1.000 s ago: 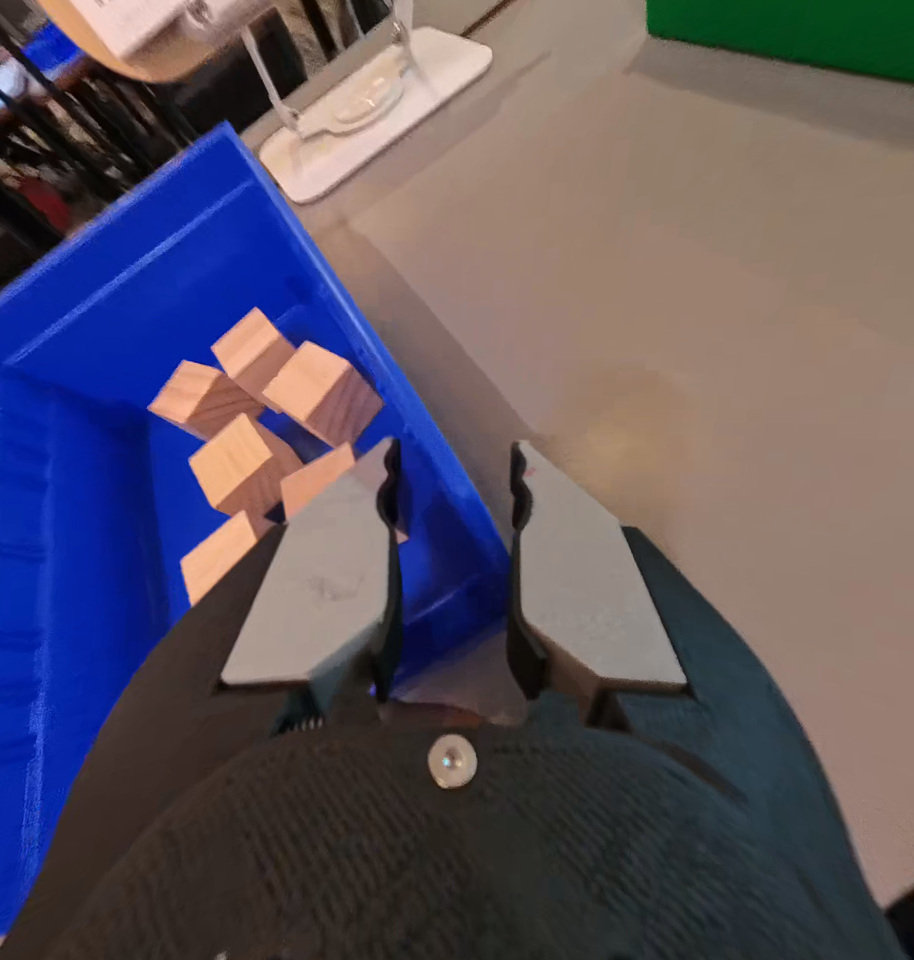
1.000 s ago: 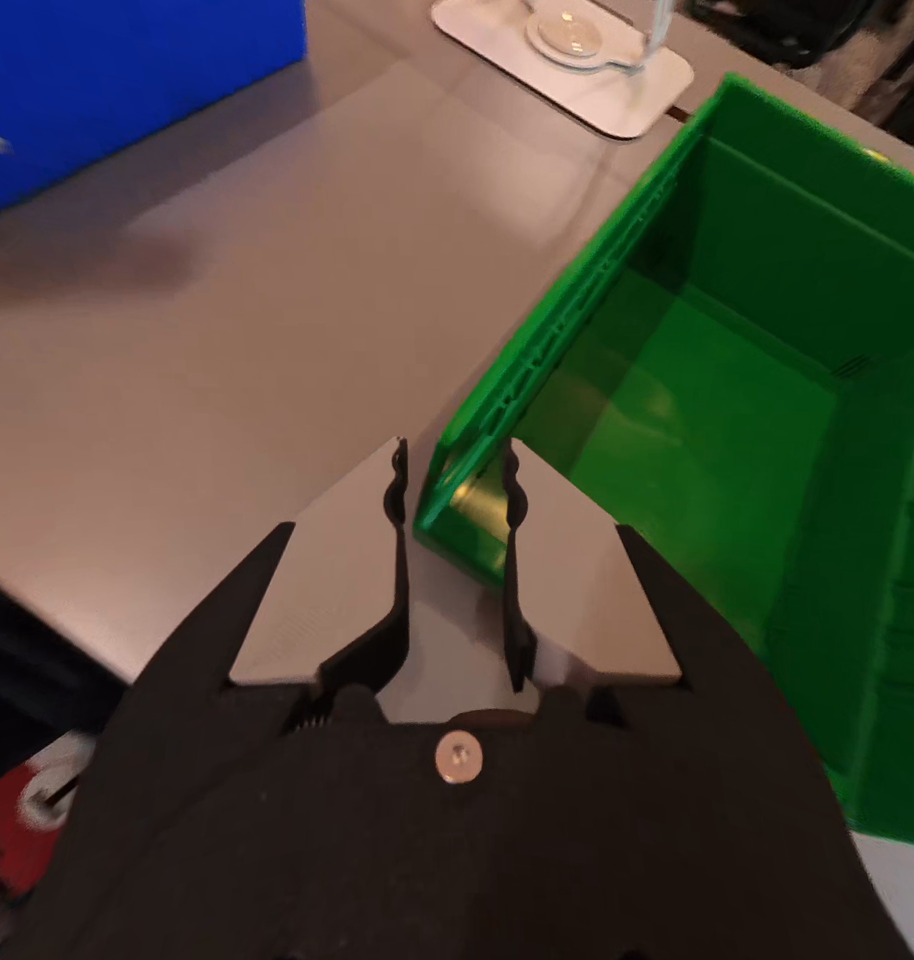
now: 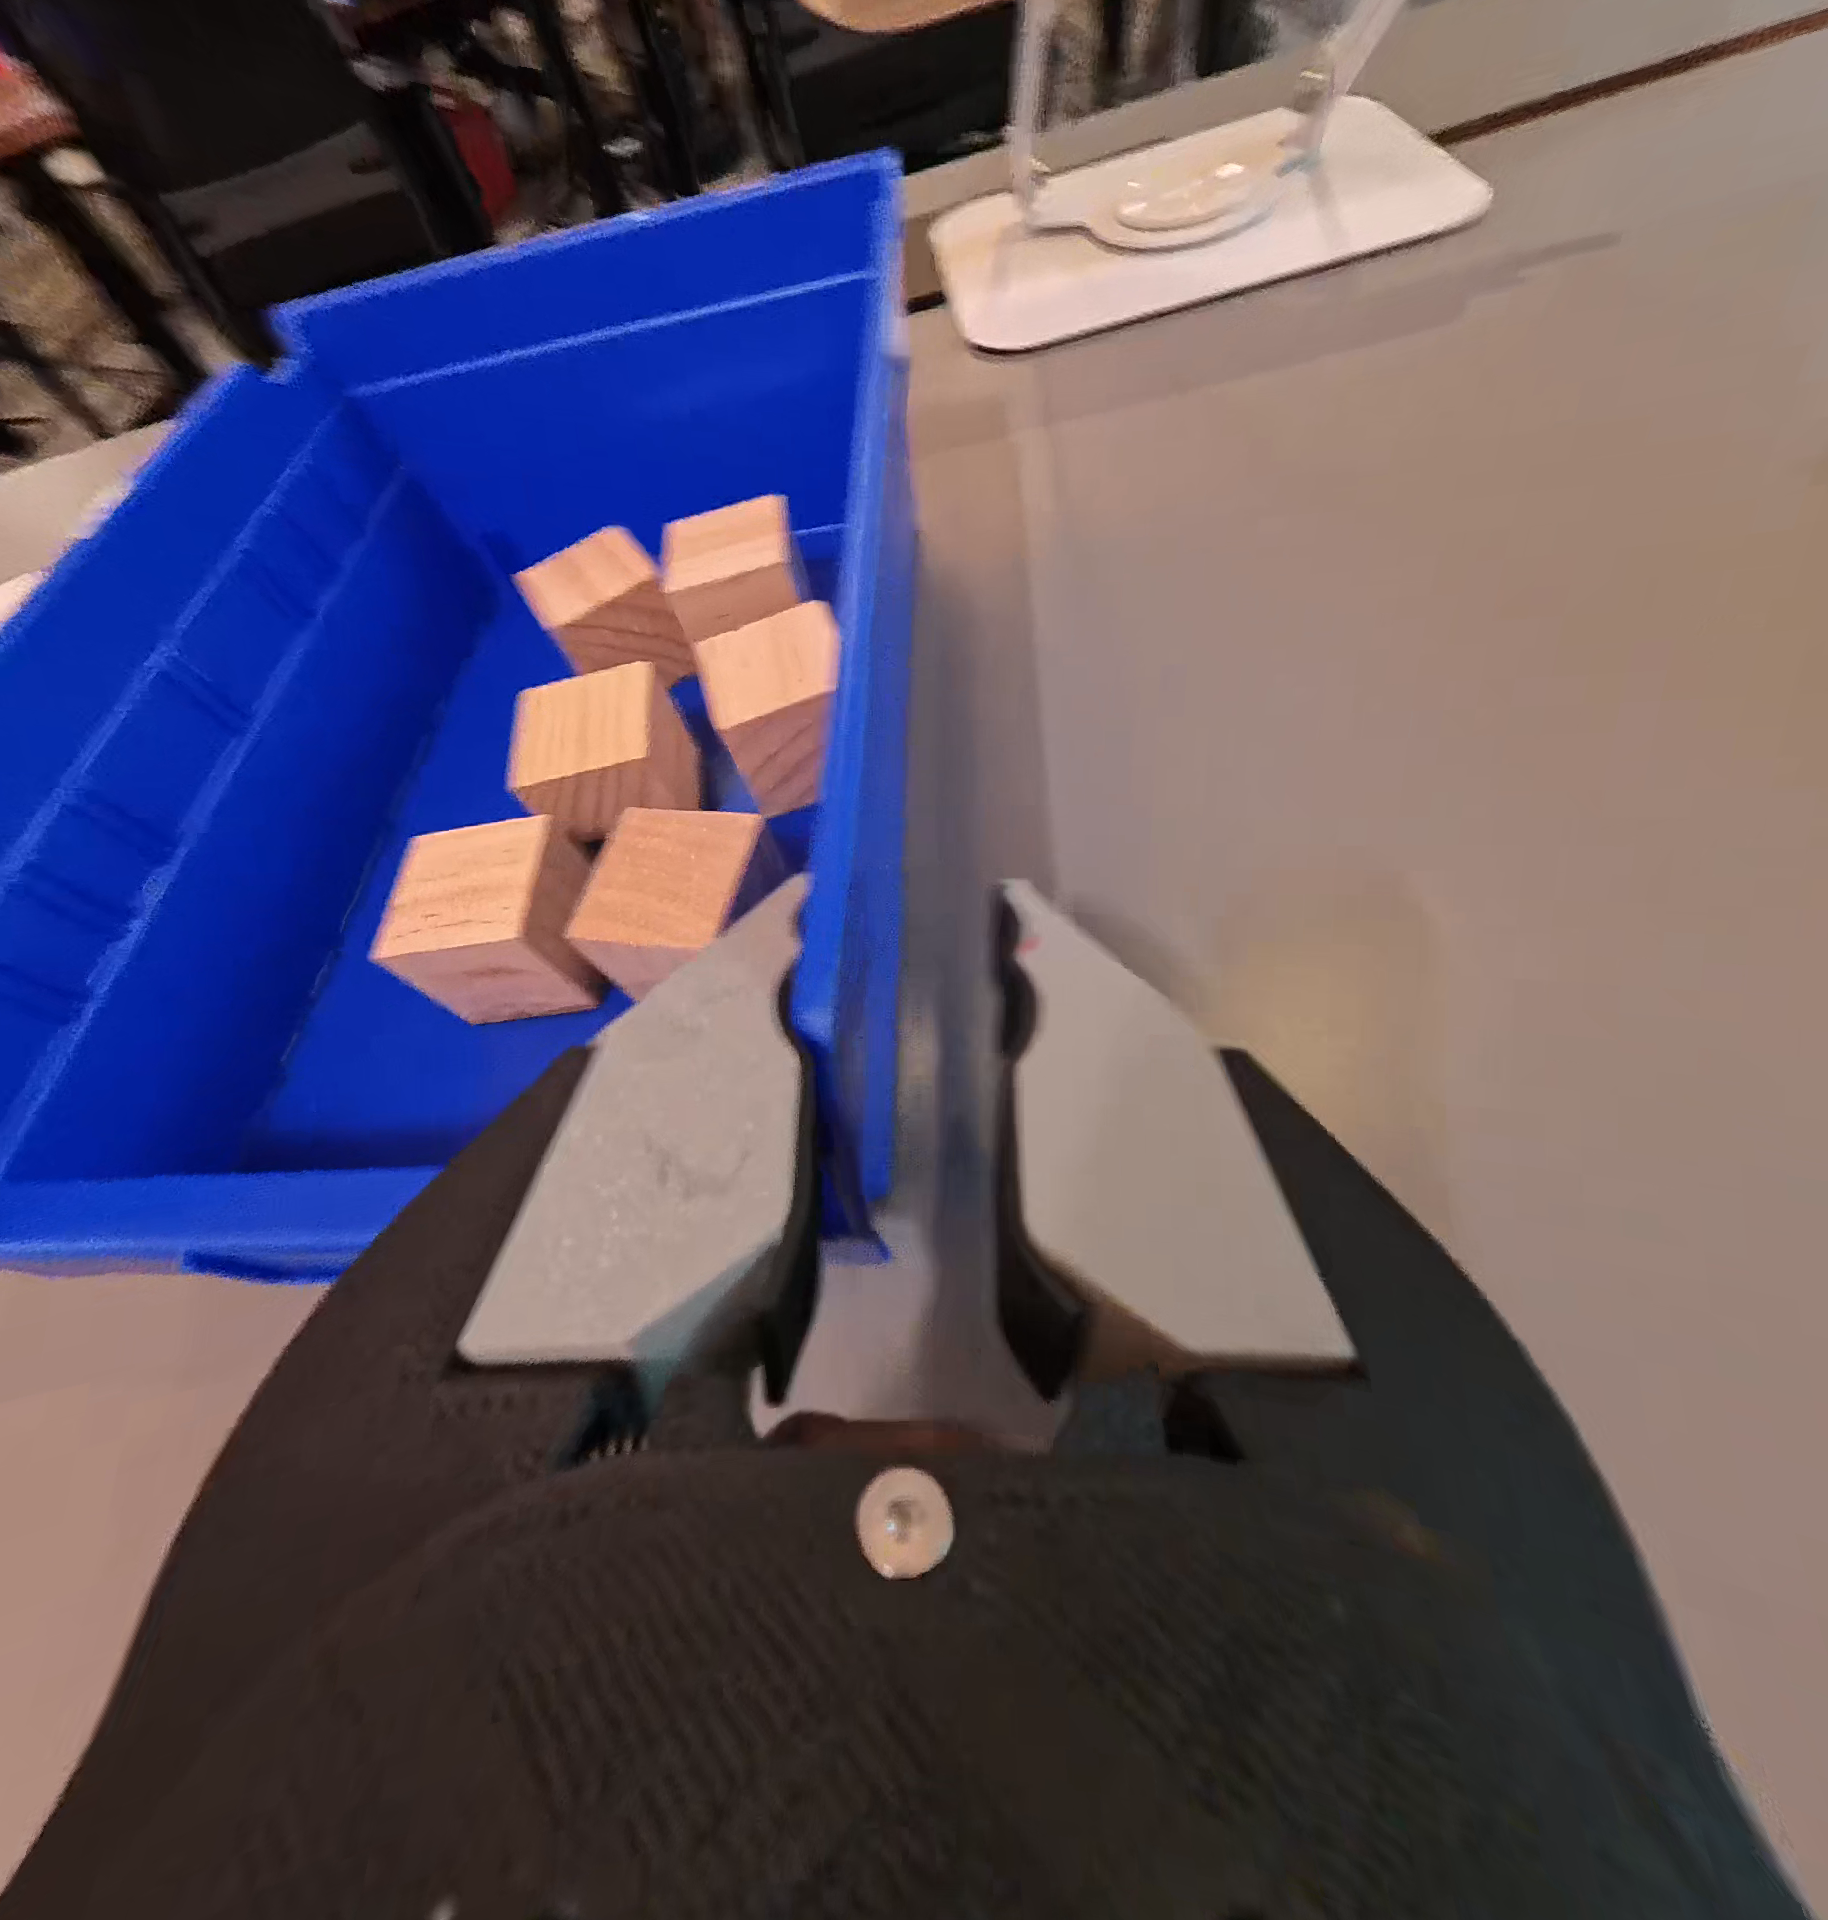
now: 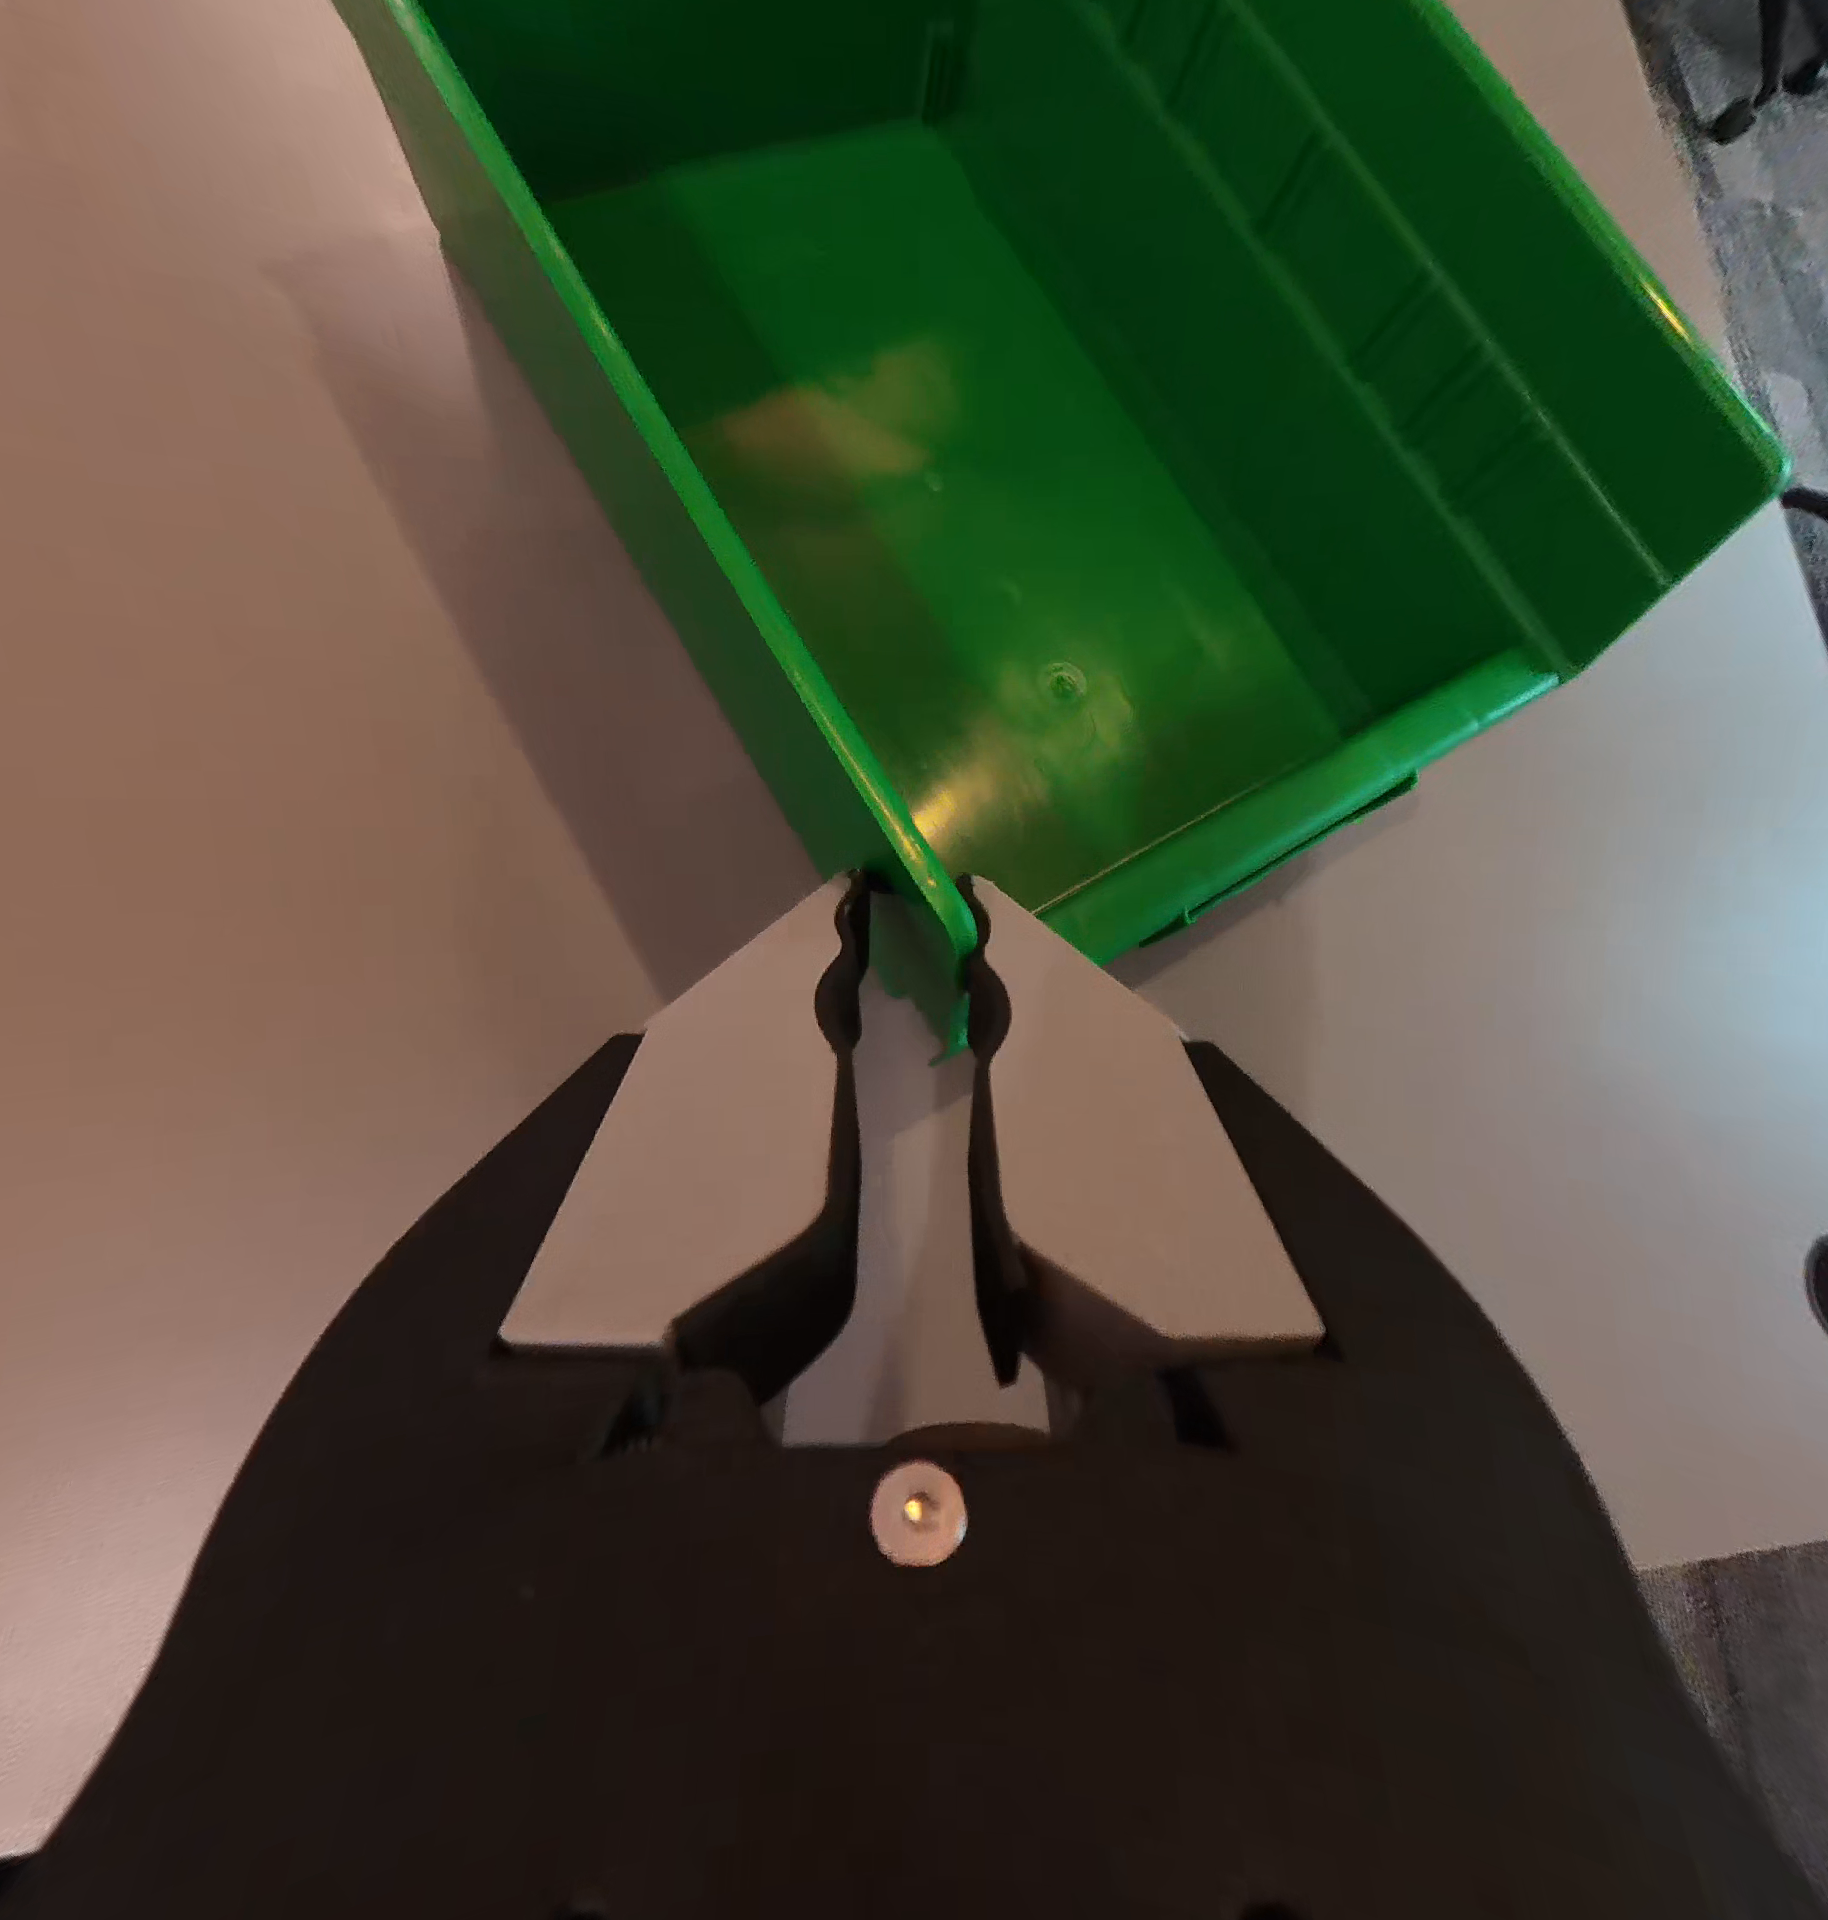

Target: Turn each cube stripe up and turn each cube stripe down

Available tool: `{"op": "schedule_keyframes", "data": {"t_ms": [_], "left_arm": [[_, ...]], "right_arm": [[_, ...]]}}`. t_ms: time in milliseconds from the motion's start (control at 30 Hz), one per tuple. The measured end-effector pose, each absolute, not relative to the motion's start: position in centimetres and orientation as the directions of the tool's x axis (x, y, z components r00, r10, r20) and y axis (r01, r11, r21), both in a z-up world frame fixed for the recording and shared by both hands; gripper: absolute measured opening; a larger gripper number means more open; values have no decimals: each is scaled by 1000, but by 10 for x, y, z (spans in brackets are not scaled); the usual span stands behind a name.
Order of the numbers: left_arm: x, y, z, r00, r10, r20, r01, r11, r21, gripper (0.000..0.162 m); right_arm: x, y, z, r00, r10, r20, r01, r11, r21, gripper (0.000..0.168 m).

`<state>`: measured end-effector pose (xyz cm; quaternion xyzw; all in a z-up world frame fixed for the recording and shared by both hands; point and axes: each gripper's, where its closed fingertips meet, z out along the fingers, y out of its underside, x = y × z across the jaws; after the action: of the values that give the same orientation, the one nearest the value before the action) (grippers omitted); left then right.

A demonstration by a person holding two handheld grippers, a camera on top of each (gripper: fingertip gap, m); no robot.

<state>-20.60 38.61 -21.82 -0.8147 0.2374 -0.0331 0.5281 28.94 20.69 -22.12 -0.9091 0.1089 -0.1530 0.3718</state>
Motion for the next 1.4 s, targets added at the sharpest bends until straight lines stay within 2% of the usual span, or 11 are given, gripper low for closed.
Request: {"op": "schedule_keyframes", "data": {"t_ms": [67,100,200,267,433,600,733,800,967,1200,1400], "left_arm": [[-188,373,-222,845,-515,-143,-357,-346,-867,73],[-181,368,-223,828,-547,-125,-362,-350,-864,84],[-171,359,-226,792,-591,-152,-415,-339,-844,98],[-166,351,-228,770,-620,-150,-440,-346,-828,104],[-151,328,-216,710,-699,-87,-431,-334,-838,102],[-143,319,-201,662,-749,-6,-371,-321,-872,104],[-163,330,-185,686,-721,-96,-385,-248,-889,77],[-194,346,-160,754,-625,-200,-379,-166,-910,75],[-252,367,-140,847,-506,-162,-280,-168,-945,86],[-257,382,-174,854,-478,-208,-364,-261,-894,86],[-246,385,-195,841,-502,-203,-390,-301,-870,86]], "right_arm": [[290,205,-221,929,-313,196,-87,-702,-707,13],[284,206,-221,934,-292,205,-68,-709,-701,12],[242,215,-223,965,-147,215,40,-730,-682,9],[208,222,-226,978,-44,206,108,-735,-669,24],[177,234,-228,962,54,267,226,-708,-669,39],[147,242,-214,988,139,70,142,-619,-772,63],[139,245,-203,983,180,43,139,-565,-813,59],[138,243,-184,981,185,52,139,-499,-856,57],[112,234,-141,957,288,-29,72,-331,-941,56],[22,234,-155,797,580,-170,8,-291,-957,60],[5,265,-196,839,544,-5,131,-211,-969,63]]}}
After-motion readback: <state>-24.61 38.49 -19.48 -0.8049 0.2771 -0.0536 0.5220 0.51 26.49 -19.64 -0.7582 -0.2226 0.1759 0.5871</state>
